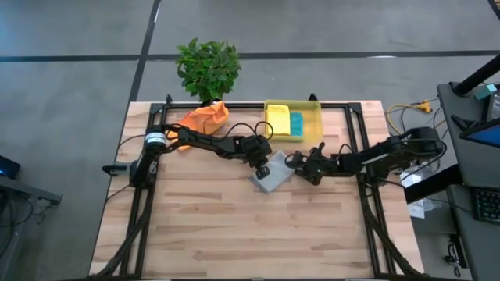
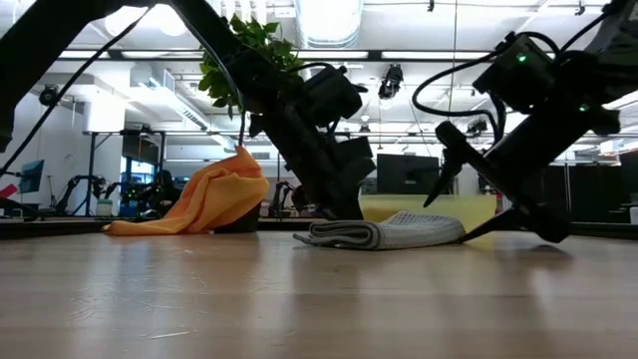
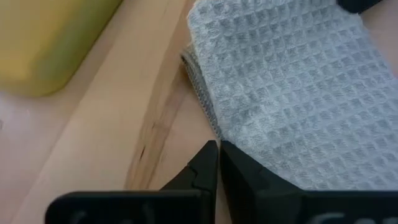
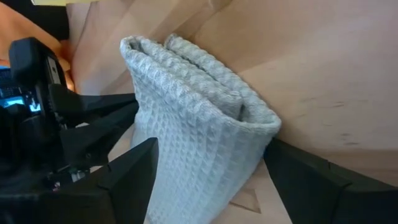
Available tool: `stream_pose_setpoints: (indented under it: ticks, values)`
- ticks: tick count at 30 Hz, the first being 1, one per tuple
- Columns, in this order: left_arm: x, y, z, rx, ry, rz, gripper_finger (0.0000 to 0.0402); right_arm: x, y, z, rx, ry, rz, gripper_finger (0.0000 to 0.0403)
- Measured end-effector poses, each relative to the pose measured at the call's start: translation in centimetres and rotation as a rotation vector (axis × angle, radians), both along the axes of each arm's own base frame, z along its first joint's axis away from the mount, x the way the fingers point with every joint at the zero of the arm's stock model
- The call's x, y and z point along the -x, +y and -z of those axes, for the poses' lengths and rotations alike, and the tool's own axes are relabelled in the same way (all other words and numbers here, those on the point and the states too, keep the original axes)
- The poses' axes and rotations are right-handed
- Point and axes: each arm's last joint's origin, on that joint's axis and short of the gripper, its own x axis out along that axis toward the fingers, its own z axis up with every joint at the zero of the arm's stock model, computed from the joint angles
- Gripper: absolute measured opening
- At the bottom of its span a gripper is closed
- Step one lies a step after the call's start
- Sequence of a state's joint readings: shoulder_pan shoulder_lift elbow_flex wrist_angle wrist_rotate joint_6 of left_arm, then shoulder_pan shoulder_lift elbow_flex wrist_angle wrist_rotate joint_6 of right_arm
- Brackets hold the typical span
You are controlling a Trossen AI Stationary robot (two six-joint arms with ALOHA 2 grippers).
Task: Fold microfiber towels
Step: Put the folded gray microfiber towel into the yellow bin
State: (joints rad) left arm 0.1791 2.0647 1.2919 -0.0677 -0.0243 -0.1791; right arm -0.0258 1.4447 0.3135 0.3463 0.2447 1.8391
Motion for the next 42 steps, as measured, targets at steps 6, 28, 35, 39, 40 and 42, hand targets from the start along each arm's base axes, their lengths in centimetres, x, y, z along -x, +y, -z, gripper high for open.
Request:
stream_pose_setpoints:
  ticks: [6,28,35,39,40,42]
  values:
    - [0.0,-0.1,0.0,0.003,-0.001,0.004,0.0006,-0.6,-0.6,0.1,0.02,0.024,-0.035,0.0285]
    - [0.1,-0.2,0.1,0.021,0.011,0.02,0.0006,-0.3,1.6,0.0,-0.148,0.036,-0.127,0.0251]
    - [0.0,-0.2,0.1,0.025,0.013,0.023,0.0006,-0.2,2.5,0.2,-0.217,0.05,-0.091,0.0251]
    - [0.0,-0.2,0.1,0.038,0.011,0.035,0.0006,-0.3,2.0,0.3,-0.219,0.048,-0.052,0.0251]
    - [0.0,-0.2,0.1,0.045,0.009,0.04,0.0006,-0.3,1.8,0.3,-0.214,0.049,-0.054,0.0251]
    - [0.0,-0.3,0.1,0.058,0.01,0.052,0.0006,-0.4,1.6,0.2,-0.199,0.055,-0.069,0.0251]
